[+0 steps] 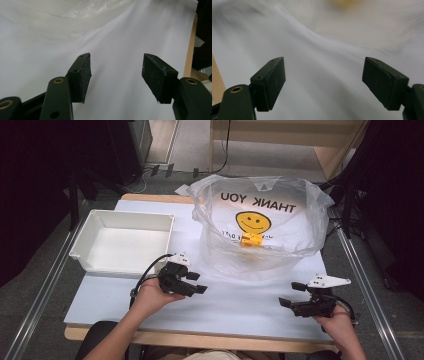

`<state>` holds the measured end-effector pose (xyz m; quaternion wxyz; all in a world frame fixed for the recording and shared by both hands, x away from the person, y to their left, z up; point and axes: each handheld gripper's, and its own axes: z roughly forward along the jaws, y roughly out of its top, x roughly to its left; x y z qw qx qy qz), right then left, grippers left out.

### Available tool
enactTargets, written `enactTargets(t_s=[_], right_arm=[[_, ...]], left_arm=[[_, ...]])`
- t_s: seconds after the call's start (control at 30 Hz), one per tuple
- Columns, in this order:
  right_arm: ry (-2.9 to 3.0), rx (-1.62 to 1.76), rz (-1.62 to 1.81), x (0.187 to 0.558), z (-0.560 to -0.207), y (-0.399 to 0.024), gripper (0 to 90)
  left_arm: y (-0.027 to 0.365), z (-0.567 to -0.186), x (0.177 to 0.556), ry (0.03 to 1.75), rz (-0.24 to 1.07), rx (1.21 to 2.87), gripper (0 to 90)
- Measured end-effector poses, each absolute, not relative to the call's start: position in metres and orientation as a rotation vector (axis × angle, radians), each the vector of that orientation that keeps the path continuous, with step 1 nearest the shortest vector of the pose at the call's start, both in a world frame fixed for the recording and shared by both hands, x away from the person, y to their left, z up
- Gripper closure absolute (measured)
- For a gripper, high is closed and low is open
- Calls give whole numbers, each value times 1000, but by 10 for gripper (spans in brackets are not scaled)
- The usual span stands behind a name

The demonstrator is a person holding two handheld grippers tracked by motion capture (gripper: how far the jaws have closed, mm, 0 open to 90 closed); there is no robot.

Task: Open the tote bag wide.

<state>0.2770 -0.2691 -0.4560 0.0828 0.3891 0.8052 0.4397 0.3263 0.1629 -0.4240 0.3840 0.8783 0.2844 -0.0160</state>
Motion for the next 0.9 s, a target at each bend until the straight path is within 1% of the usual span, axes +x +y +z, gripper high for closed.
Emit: enactTargets(t_s=[0.1,0.2,0.27,0.33,0.43,0.53,0.63,0.73,0.9], right_arm=[[2374,1193,1304,278,-455,-268,198],[2371,1219,1272,280,-457,-267,209],[2375,1216,1254,280,-457,-265,208],[2387,1200,1267,280,-457,-266,193],[2392,1231,1274,282,-457,-272,190],[2390,1243,1291,282,-458,-277,194],[2370,1257,1301,282,-456,-279,206],[2366,1251,1300,281,-456,-280,240],[2364,1240,1311,280,-454,-281,282]], left_arm=[[161,-424,326,753,-36,2235,404],[161,-423,324,742,-29,2241,438],[162,-421,323,728,-20,2241,505],[163,-421,323,739,-33,2232,543],[165,-422,324,762,-21,2254,548],[167,-423,325,770,-14,2262,580],[167,-422,326,782,-22,2241,578],[167,-422,328,785,-30,2239,546],[168,-422,329,782,-36,2238,546]])
